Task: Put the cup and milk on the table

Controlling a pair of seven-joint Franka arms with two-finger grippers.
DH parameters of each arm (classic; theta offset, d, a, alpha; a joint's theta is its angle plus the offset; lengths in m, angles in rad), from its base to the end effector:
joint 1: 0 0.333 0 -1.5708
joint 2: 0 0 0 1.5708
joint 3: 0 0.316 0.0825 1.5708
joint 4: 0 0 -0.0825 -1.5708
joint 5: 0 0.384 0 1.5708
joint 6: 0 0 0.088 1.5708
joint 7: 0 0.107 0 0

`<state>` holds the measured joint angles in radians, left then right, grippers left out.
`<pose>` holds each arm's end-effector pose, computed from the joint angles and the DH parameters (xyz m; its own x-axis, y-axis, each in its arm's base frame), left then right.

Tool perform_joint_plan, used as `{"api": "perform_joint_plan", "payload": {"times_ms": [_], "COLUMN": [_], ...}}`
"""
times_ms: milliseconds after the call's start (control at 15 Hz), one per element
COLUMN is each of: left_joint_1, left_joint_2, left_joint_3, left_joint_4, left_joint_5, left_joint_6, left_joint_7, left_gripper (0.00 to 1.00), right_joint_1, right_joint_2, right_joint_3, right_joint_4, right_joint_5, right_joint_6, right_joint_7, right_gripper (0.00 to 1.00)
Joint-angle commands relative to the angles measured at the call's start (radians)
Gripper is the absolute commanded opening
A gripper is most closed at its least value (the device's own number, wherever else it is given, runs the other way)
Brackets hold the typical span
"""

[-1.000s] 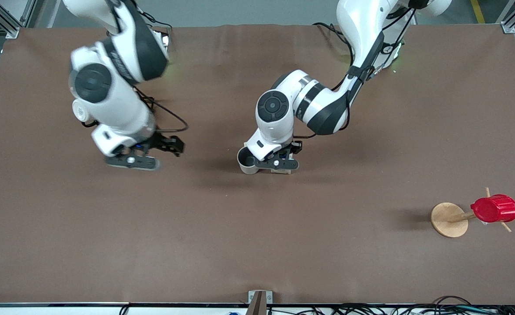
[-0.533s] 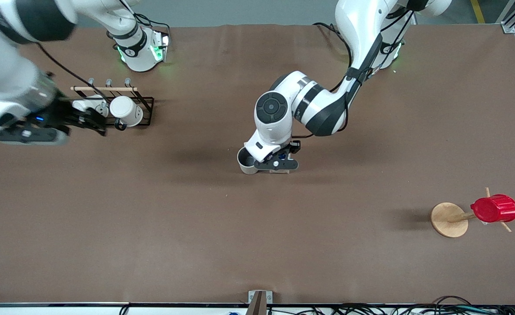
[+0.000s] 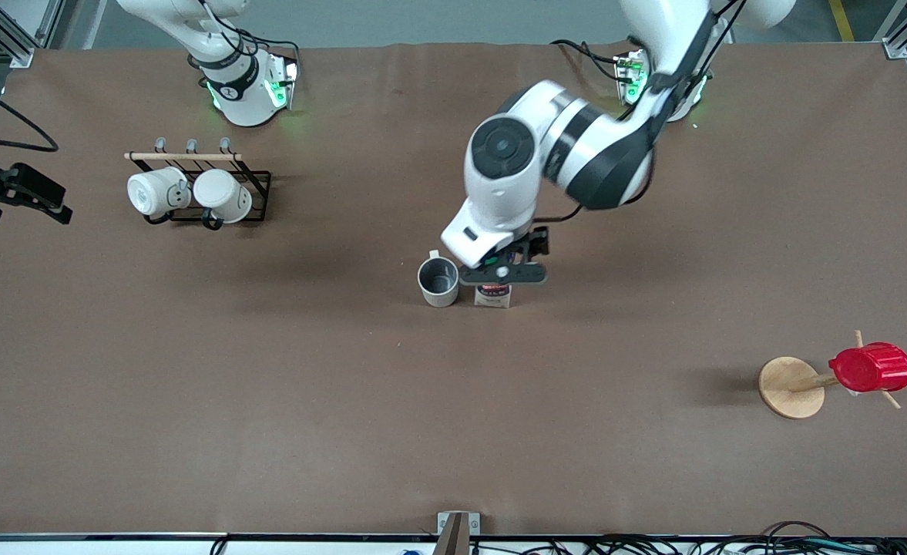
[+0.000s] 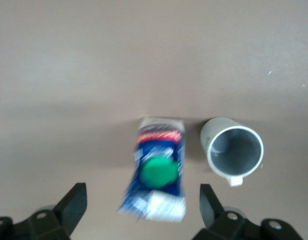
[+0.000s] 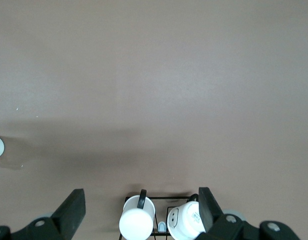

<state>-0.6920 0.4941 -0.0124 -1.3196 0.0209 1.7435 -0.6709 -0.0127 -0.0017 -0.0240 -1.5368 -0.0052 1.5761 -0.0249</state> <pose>0.5322 -0.4475 0.4469 0.9983 -0.0352 -0.0460 -0.0377 -0.9978 -0.0549 0.5547 -0.0209 0.6420 0.9991 -0.0117 0.0408 -0.0120 -0.9999 0.0062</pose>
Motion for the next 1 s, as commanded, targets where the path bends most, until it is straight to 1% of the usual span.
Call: {"api": "perform_joint_plan", "payload": {"times_ms": [0,67,267,333,533,667,800,867,933], "left_joint_1": [0.072,0.107,0.221,0.273,0.38,0.417,0.446,0.483,0.497], "left_joint_2": [-0.181,-0.228,-0.301,-0.324,-0.396,-0.423,-0.448,-0.465,-0.477], "left_joint_3": [-0.003,-0.003,-0.003,-0.003,-0.003,0.0,0.005,0.0,-0.001], "left_joint_4": [-0.126,-0.168,-0.223,-0.245,-0.309,-0.322,-0.325,-0.325,-0.325], "left_joint_5": [-0.016,-0.016,-0.016,-0.016,-0.088,-0.107,-0.084,-0.067,-0.065], "left_joint_6": [-0.055,-0.055,-0.05,-0.039,-0.032,-0.033,-0.032,-0.033,-0.039], "left_joint_7": [0.092,0.123,0.18,0.204,0.332,0.361,0.37,0.385,0.43], "left_gripper": [1.0,1.0,1.0,1.0,1.0,1.0,1.0,1.0,1.0], "right_joint_1": [-0.018,-0.026,-0.02,-0.02,-0.021,-0.02,-0.02,-0.02,-0.02], "right_joint_2": [0.012,0.014,0.011,0.011,0.012,0.012,0.012,0.012,0.012], "right_joint_3": [0.018,0.018,0.022,0.024,0.024,0.024,0.024,0.024,0.024], "right_joint_4": [0.03,0.029,0.029,0.029,0.029,0.03,0.03,0.03,0.029], "right_joint_5": [-0.01,-0.01,-0.012,-0.01,-0.01,-0.01,-0.01,-0.01,-0.009], "right_joint_6": [-0.033,-0.034,-0.033,-0.036,-0.033,-0.028,-0.03,-0.03,-0.03], "right_joint_7": [-0.007,-0.015,-0.016,-0.016,-0.015,-0.015,-0.015,-0.015,-0.015], "right_gripper": [1.0,1.0,1.0,1.0,1.0,1.0,1.0,1.0,1.0]}}
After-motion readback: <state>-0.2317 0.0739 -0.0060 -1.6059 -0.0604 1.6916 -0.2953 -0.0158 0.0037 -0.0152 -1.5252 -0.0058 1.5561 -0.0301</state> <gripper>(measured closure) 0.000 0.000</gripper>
